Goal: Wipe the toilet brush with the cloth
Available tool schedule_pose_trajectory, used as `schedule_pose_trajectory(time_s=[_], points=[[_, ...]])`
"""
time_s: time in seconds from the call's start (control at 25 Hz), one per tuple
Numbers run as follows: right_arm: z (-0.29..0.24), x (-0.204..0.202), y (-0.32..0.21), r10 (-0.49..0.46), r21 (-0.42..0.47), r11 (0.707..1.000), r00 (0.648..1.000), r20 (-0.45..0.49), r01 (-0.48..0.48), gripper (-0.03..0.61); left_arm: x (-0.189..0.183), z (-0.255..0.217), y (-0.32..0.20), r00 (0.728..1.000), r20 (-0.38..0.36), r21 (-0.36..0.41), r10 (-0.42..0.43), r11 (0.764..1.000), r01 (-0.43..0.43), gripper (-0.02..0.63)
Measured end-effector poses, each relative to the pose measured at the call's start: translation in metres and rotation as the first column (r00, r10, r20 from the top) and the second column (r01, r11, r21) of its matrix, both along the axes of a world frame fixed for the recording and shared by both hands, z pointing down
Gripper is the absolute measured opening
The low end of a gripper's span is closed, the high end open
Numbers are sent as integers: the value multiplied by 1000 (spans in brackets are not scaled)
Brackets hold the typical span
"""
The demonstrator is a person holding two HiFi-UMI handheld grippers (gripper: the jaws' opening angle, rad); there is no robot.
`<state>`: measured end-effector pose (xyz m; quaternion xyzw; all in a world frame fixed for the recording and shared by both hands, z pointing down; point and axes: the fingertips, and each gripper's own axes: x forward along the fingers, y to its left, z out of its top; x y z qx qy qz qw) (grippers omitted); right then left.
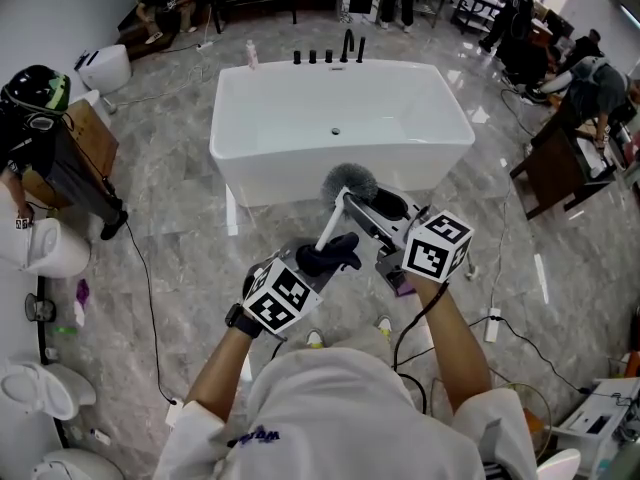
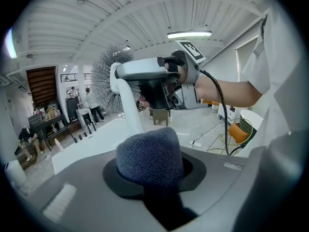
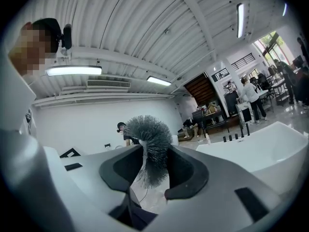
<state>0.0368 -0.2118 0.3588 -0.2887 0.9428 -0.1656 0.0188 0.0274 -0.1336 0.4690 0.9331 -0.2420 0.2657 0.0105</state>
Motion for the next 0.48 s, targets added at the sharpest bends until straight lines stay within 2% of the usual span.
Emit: schedule_pose_trajectory(time_s=[0.32,0.48], points=[[-1,-9,12,-21,53,998,997,-74,25,152,-1,-5,-4,999,36,33,-2,999,1,115],[4,-16,18,-40,54,997,994,-102,46,152,1,-19,-9,1000,-13,28,-4,1000,4,112]])
